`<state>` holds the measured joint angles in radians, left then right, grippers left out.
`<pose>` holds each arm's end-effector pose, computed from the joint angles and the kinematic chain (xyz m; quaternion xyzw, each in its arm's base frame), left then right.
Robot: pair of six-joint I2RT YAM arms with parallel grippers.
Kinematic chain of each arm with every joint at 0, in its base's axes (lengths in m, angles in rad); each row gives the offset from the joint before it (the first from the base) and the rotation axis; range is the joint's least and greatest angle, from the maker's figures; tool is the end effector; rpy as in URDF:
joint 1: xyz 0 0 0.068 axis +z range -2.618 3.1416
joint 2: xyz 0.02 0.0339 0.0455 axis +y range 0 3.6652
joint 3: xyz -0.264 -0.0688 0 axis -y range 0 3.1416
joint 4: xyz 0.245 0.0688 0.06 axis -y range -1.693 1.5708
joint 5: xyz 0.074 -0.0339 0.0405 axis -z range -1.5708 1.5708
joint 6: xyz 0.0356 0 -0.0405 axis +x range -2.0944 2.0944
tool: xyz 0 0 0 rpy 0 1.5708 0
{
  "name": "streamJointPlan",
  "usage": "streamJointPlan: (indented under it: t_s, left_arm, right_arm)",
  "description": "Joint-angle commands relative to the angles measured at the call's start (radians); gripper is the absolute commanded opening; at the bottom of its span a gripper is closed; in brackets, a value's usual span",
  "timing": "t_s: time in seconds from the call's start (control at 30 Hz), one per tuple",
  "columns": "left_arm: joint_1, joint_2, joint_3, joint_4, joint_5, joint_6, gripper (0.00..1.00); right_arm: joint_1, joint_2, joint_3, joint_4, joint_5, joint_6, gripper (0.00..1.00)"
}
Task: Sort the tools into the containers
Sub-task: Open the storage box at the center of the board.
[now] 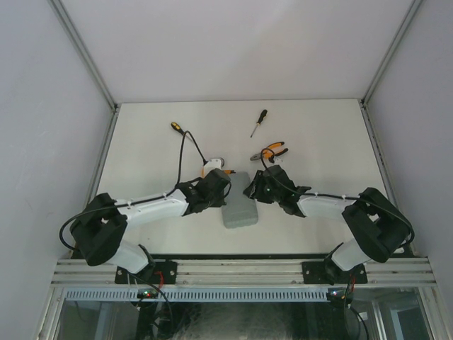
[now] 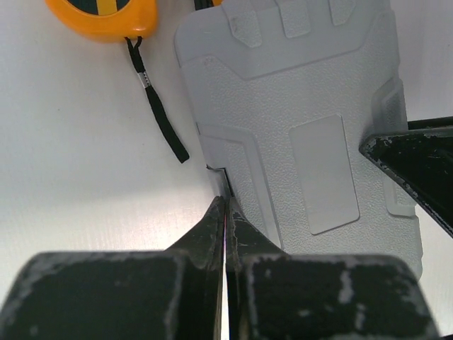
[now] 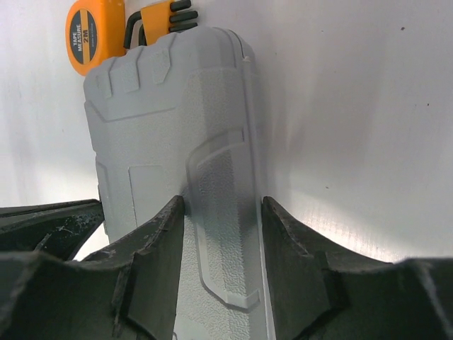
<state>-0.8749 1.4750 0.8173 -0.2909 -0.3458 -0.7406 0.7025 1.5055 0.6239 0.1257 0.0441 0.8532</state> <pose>0.1939 -0.2133 0.1867 0.0104 0.9392 -0.1047 0.3268 0.2182 0.1827 0.1509 0.0778 0.9147 0.2636 0.2964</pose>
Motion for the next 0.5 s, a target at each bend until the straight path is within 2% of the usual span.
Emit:
streamJointPlan:
  t_s: [0.0, 0.47]
  left_arm:
    - [0.008, 0.060, -0.039, -0.251, -0.075, 0.041, 0.00]
    - [0.039, 0.001, -0.082, -0.316, -0.101, 0.037, 0.00]
  right_arm:
    - [-0.009, 0.066, -0.071, -0.192, 0.053, -0.043, 0.32]
    - [-0.015, 0.084, -0.079, -0.181, 0.061, -0.049, 0.25]
